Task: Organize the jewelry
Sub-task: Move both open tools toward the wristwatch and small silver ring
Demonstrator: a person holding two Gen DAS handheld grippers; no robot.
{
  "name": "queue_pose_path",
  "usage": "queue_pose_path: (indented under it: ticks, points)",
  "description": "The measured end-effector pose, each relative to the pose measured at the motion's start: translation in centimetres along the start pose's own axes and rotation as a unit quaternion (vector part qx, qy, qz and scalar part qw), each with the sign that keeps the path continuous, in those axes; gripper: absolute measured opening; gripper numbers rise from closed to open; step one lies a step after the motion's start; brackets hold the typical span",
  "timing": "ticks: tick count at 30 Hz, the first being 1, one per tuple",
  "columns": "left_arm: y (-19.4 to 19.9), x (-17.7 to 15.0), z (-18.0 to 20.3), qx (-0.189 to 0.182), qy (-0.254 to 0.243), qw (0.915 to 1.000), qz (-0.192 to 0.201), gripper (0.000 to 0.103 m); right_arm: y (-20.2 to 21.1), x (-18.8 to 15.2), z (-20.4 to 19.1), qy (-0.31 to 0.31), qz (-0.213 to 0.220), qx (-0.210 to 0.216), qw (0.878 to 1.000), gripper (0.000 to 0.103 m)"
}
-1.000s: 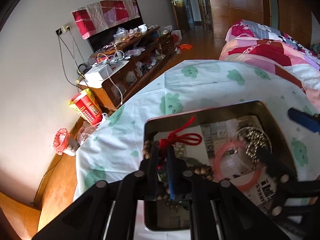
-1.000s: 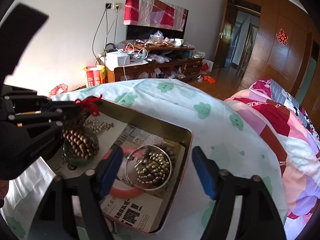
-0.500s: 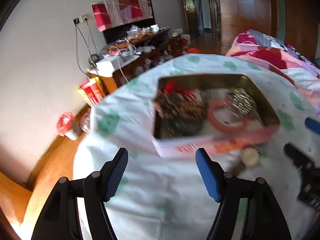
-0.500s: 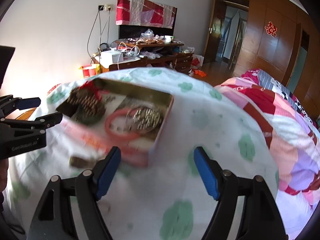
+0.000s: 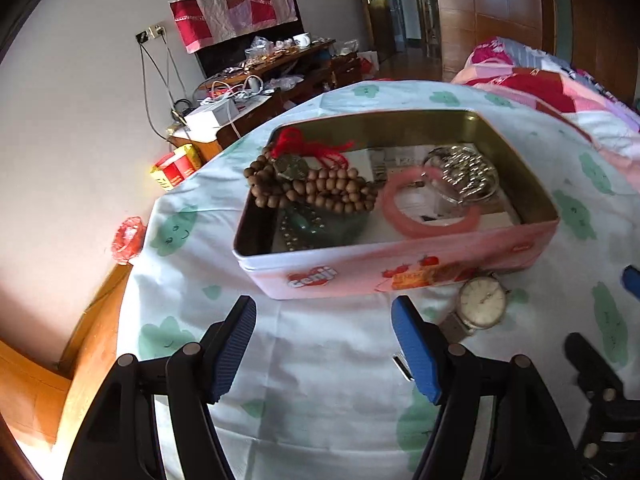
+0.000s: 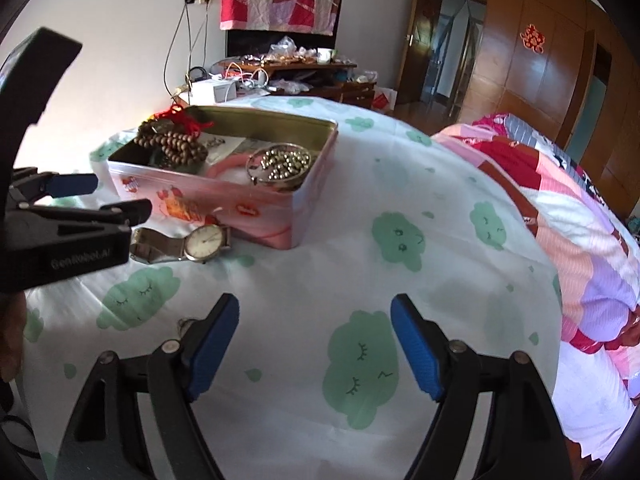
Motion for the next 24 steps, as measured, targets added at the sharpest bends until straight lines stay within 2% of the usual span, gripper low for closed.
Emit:
queue_pose_path:
  ticks: [6,10,19,24]
  points:
    - [-0.3,-0.5,-0.8,-0.003,0.011,0.9999,-0.011,0.071,0.1,-0.2,-0.2,0.003,0.001,-0.002,1.0,0.08]
    - [0.6,-0.3,-0.9,-0.023,0.027,0.9994,0.001,0.071,0.1,-0.3,-0.2,0.004,0.001,-0.007,1.0,0.08]
    - [2.3,0.7,0.3,-0.03,0.019,0.9991,0.021,0.071,0.0,-0.4,1.4,-0.012,-0.006,-0.028,1.0,0.08]
    - [1.7,0.9,1.6,-0.028,0.004,0.9995,0.014,0.071,-0.3,-0.5,2.9,-0.033,-0.016,-0.046,0.998,0.08]
Point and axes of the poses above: each gripper's, at about its wrist camera, not at the fingertips, and y roughly against the way its jaws point, z to its right, x to its top, the point moved 2 cm from there along -y, roughly the way its jaws point, and after that the axes turned 6 degrees about -x, right-handed, at the moved point
